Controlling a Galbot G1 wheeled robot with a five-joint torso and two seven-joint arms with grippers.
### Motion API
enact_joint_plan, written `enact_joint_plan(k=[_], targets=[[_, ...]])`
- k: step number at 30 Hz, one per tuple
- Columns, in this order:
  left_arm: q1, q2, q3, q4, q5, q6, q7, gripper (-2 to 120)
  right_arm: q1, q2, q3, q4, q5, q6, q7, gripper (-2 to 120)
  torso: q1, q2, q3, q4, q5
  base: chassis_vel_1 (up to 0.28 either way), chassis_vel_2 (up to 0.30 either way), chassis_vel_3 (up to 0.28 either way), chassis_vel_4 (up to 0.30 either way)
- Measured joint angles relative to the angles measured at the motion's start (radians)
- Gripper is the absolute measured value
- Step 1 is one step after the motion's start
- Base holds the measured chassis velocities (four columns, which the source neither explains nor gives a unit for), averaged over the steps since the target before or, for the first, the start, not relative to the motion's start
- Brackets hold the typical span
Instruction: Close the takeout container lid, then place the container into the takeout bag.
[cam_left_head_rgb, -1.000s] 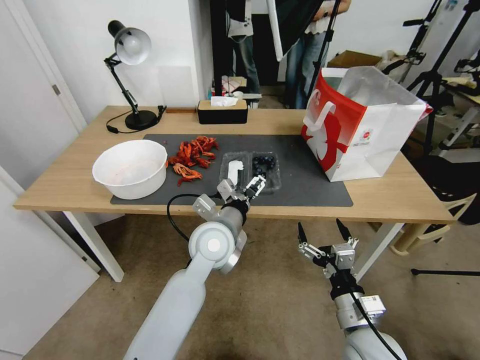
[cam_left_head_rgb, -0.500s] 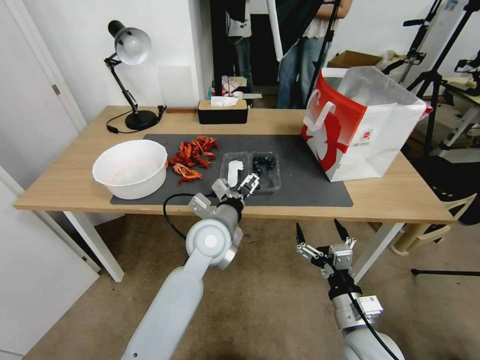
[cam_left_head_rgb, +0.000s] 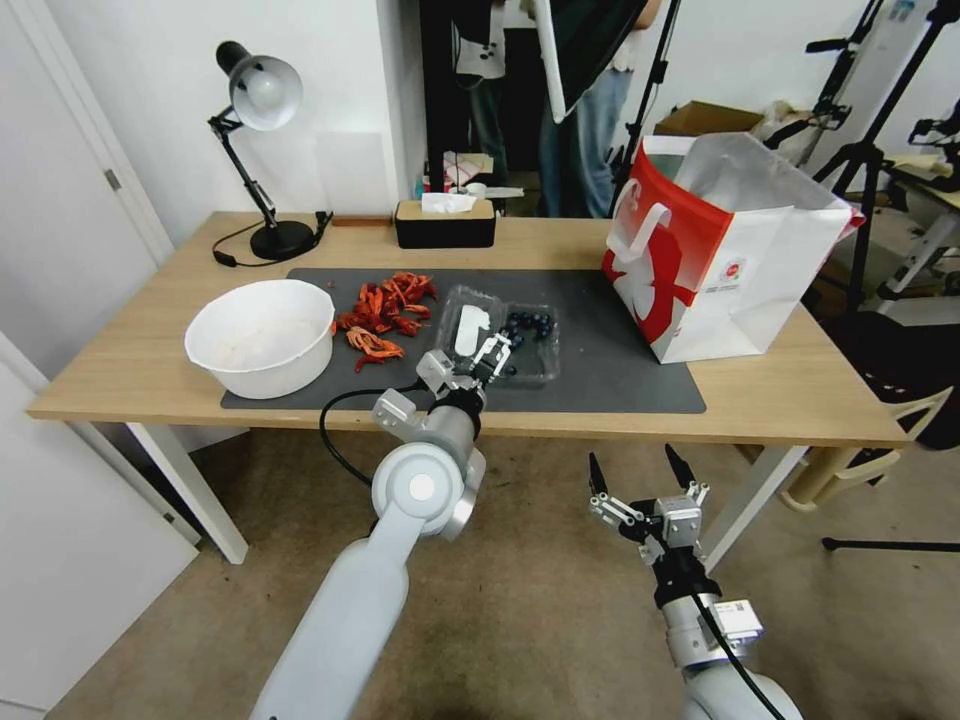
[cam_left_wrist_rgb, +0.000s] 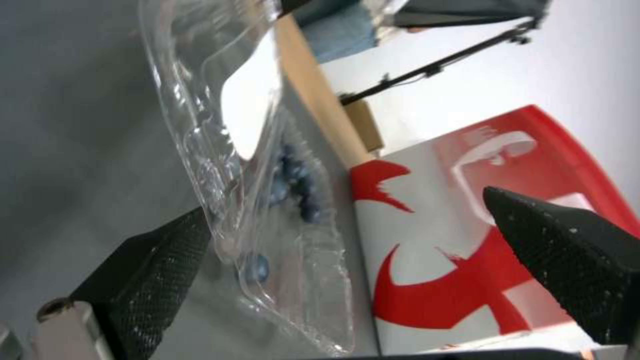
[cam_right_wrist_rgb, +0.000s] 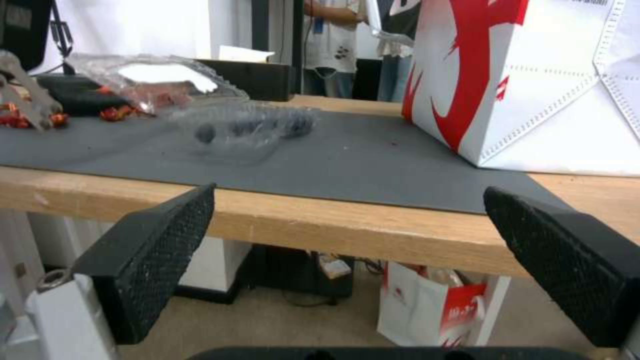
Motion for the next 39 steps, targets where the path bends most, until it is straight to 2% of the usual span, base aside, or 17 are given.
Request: enact_joint_plan(k=[2, 5, 17, 32, 39], targets=[[0.015, 0.013, 0.023, -0.013, 0.045, -0.013, 0.05, 100, -0.001, 0.001, 0.0, 0.0, -0.001, 0.002, 0.0, 100, 0.0, 0.0, 0.0, 0.0001, 0.0, 0.0, 0.0, 0.0, 0.0], [0.025, 0.02, 0.051, -0.025, 0.098, -0.021, 0.076, 100, -0.003, 0.001, 0.0, 0.0, -0.003, 0.005, -0.001, 100, 0.0, 0.0, 0.0, 0.0001, 0.0, 0.0, 0.0, 0.0, 0.0], [0.021, 0.021, 0.063, -0.014, 0.165, -0.029, 0.109, 100, -0.017, 0.0, -0.003, 0.005, -0.009, 0.011, -0.001, 100, 0.0, 0.0, 0.0, 0.0, 0.0, 0.0, 0.0, 0.0, 0.0], [0.003, 0.01, 0.064, -0.012, 0.157, -0.028, 0.121, 100, -0.019, -0.001, 0.001, 0.003, -0.013, 0.017, -0.001, 100, 0.0, 0.0, 0.0, 0.0, 0.0001, 0.0, 0.0, 0.0, 0.0], [-0.045, 0.015, 0.073, 0.011, 0.126, -0.021, 0.13, 100, -0.015, -0.002, 0.003, 0.003, -0.016, 0.016, 0.0, 100, 0.0, 0.0, 0.0, 0.0, 0.0001, 0.0, 0.0, 0.0, 0.0]])
